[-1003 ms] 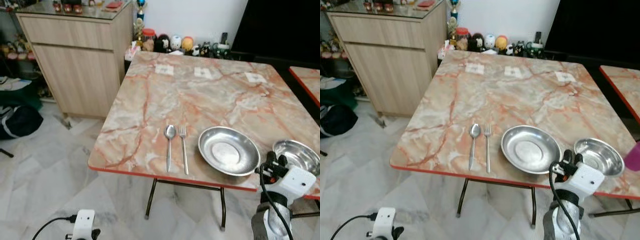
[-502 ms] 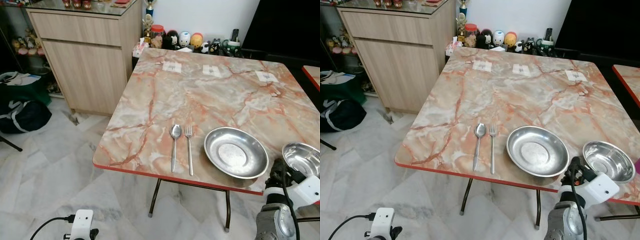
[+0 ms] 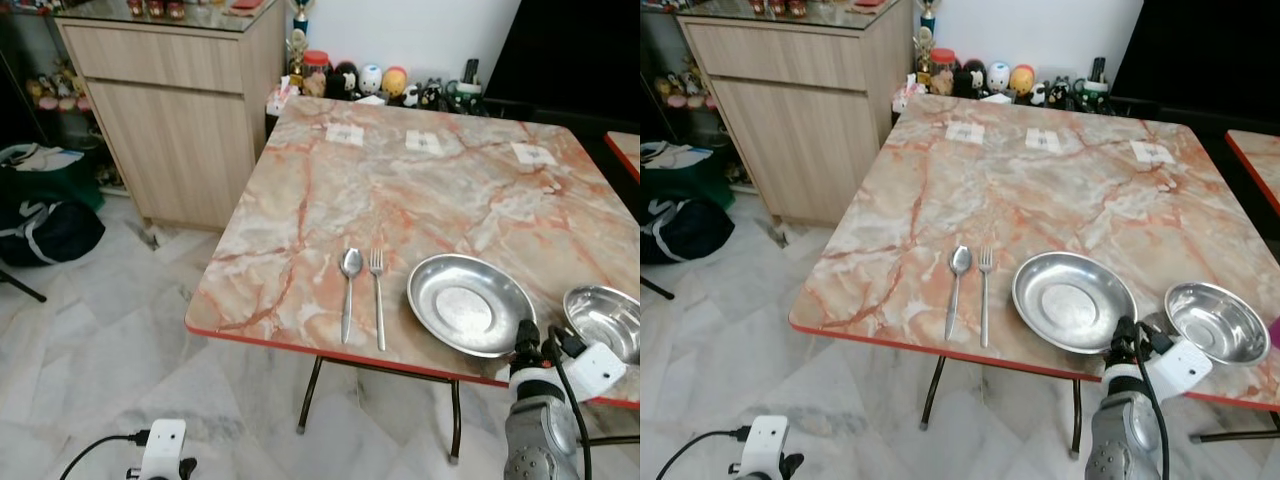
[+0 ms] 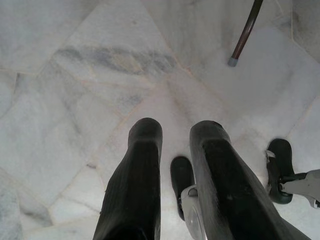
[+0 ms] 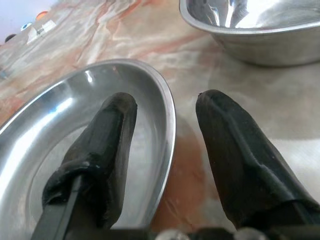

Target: Setting the table

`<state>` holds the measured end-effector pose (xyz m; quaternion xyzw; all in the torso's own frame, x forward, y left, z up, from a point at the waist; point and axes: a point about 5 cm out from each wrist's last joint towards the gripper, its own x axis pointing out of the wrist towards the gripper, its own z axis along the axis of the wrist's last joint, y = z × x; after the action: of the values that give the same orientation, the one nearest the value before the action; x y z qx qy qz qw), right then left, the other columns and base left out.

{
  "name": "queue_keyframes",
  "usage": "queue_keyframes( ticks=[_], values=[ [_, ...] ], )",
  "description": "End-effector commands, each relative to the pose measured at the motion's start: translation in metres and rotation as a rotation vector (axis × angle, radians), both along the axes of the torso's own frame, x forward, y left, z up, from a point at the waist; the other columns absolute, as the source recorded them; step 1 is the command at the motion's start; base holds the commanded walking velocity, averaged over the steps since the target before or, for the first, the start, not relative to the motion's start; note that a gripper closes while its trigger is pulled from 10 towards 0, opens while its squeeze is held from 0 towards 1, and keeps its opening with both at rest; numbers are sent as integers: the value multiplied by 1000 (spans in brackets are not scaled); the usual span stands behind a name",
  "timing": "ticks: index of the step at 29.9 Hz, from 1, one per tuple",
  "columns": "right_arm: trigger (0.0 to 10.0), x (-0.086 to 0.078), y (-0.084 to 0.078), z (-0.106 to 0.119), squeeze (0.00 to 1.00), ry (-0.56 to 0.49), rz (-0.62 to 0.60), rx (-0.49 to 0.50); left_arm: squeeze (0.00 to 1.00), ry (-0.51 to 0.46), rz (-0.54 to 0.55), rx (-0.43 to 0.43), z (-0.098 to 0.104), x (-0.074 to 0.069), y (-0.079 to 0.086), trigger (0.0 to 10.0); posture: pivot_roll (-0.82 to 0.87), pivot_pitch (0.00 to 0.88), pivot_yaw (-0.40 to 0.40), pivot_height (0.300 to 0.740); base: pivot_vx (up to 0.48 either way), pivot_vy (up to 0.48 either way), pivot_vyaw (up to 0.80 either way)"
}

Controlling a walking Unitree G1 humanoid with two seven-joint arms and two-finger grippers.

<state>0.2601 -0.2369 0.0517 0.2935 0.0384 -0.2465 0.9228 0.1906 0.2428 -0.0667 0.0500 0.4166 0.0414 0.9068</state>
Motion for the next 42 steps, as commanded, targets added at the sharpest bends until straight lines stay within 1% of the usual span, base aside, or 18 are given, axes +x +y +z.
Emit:
queue_keyframes(
  ticks=[1,7,14,19,25,34,41,42],
  values=[
    [10000,1,-2,-3,0,15,8,14,0,21,7,-1,-3,-4,0,10000,118,13,-83,740,0,0,0],
    [10000,5,0,-5,0,23,23,17,0,22,11,-3,-3,-5,1,10000,123,2,-86,740,0,0,0],
    [10000,6,-6,-8,0,27,16,43,0,24,3,-2,-3,-5,0,10000,122,0,-84,740,0,0,0],
    [10000,7,-7,-9,0,26,12,57,0,26,-2,0,-3,-5,-1,10000,123,0,-83,740,0,0,0],
    [10000,10,-6,-10,0,31,28,63,0,31,-3,2,-4,-6,-1,10000,124,0,-81,740,0,0,0],
    [10000,12,-4,-14,0,53,50,70,0,41,8,8,-4,-9,4,10000,124,0,-81,740,0,0,0],
    [10000,16,2,-15,0,75,93,71,0,43,8,7,-4,-10,4,10000,129,0,-83,740,0,0,0],
    [6863,17,3,-16,0,87,101,60,0,43,7,7,-4,-10,4,10000,129,0,-83,740,0,0,0]
  ],
)
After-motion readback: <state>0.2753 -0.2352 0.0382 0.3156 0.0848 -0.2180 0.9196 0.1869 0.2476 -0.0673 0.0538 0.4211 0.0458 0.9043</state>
